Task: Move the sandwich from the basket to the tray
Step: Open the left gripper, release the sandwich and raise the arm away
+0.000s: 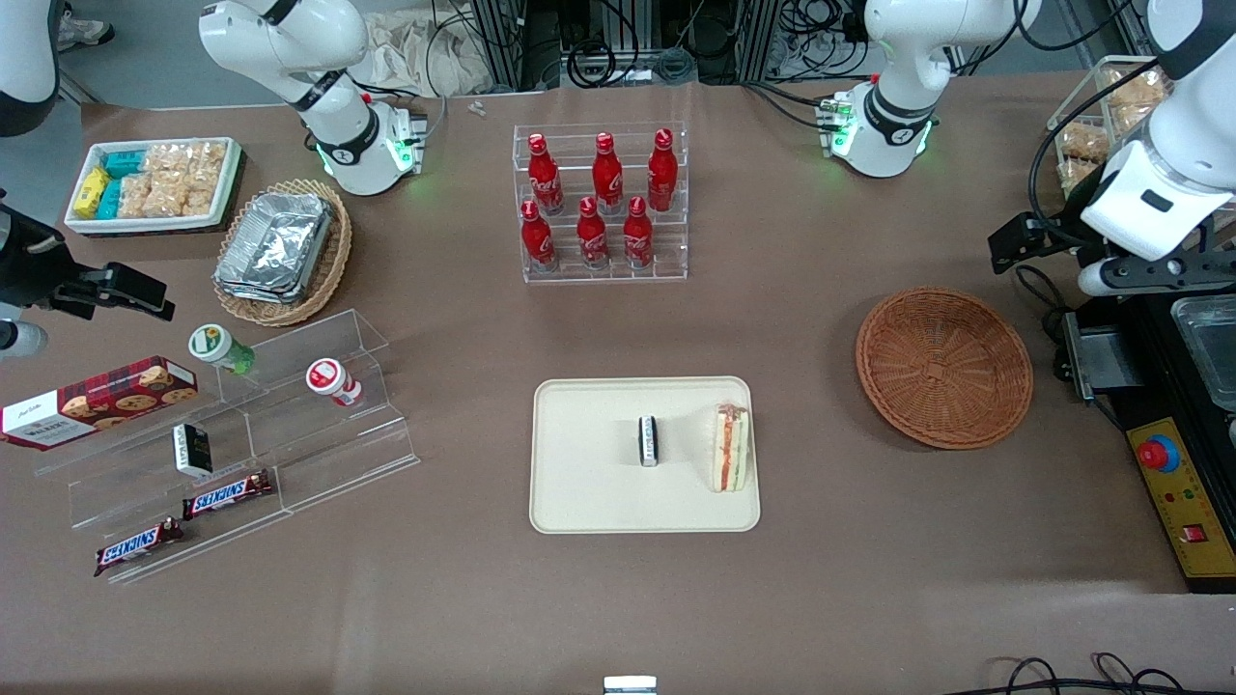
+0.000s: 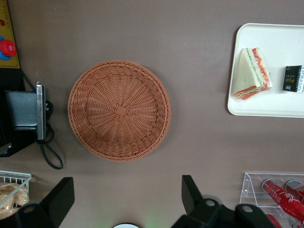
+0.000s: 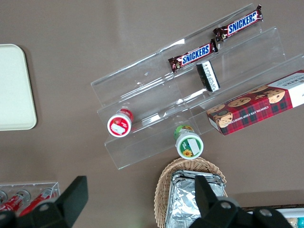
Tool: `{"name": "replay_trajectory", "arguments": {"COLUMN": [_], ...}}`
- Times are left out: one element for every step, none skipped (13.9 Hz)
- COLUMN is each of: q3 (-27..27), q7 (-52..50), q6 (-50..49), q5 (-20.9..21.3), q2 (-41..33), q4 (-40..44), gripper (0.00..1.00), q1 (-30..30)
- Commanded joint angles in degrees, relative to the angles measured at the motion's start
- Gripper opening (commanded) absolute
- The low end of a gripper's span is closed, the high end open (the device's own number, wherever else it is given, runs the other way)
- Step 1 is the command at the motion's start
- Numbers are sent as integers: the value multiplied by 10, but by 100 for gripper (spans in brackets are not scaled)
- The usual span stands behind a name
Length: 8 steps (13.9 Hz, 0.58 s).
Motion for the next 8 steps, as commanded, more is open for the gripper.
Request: {"name": "replay_trajectory", "arguments": {"q3": [-10,-10,-10,-10,-10,-10,-10,-10], "q7": [-13,-12,-11,-5,3,15,25,25], "q6": [-4,-3,-3,-3,-4,-6,-17,-25], "q5": [-8,-7,-7,-7,-7,-7,-7,-7], "q2": [24,24,24,26,31,32,32,32], "q4": [30,30,32,36,41,45,46,51], "gripper": [100,100,100,100,100,100,100,100], "q1": [2,2,2,2,2,2,2,2]}}
